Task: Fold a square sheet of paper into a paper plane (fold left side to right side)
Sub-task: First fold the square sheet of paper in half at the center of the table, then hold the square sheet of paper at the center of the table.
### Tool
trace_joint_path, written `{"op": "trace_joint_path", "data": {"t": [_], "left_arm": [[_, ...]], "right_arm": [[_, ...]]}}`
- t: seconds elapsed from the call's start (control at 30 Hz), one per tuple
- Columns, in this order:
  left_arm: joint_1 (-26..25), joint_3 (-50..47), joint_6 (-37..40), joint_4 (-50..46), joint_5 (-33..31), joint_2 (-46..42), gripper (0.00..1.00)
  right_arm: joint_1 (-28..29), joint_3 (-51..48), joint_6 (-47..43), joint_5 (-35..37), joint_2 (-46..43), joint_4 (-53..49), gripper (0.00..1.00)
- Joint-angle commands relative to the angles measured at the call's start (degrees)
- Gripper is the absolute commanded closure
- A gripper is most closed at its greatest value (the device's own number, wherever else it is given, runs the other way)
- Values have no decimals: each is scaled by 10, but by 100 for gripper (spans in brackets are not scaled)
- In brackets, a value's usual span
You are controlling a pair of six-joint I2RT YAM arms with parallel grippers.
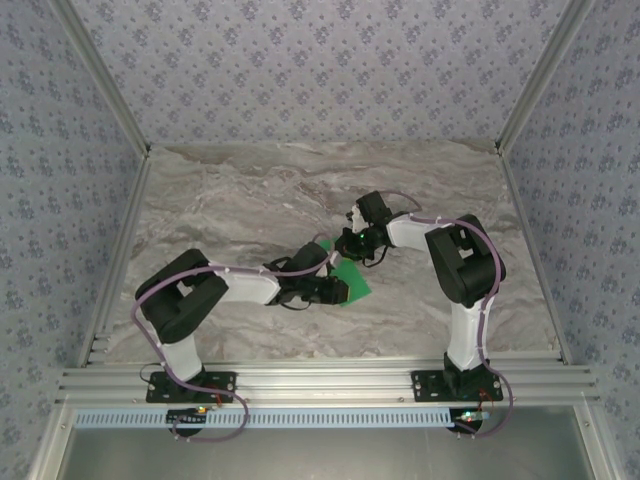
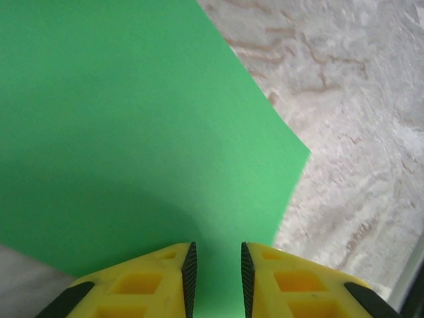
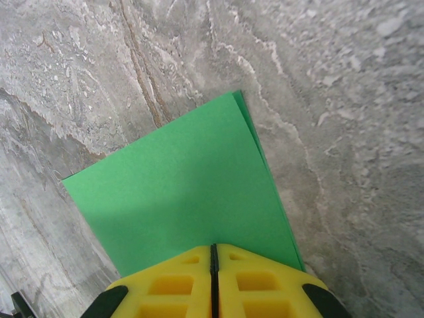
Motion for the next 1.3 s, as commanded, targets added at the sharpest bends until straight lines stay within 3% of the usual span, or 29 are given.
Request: {"op": "trace_joint_path", "data": {"t": [0.0,0.4,0.67,0.87,1.27], "left_arm": [[-31,-22,-3,-24,23,-14,74],[-52,-71,-35,-3,25,-59,74],[31,-63,-31,-22,42,-148,71],[80,-34,-17,-31,64,-104,71],[76,45,-13,-10,86,17,72]], "right_arm": [[-6,-23,2,59,18,-69,90],[-7,-22,1,55,21,-67,90],[-11,-39,13,56,0,-54,90],[-16,-55,21,65,-25,-46,89],[-16,-58,17,35,-31,-24,89]]}}
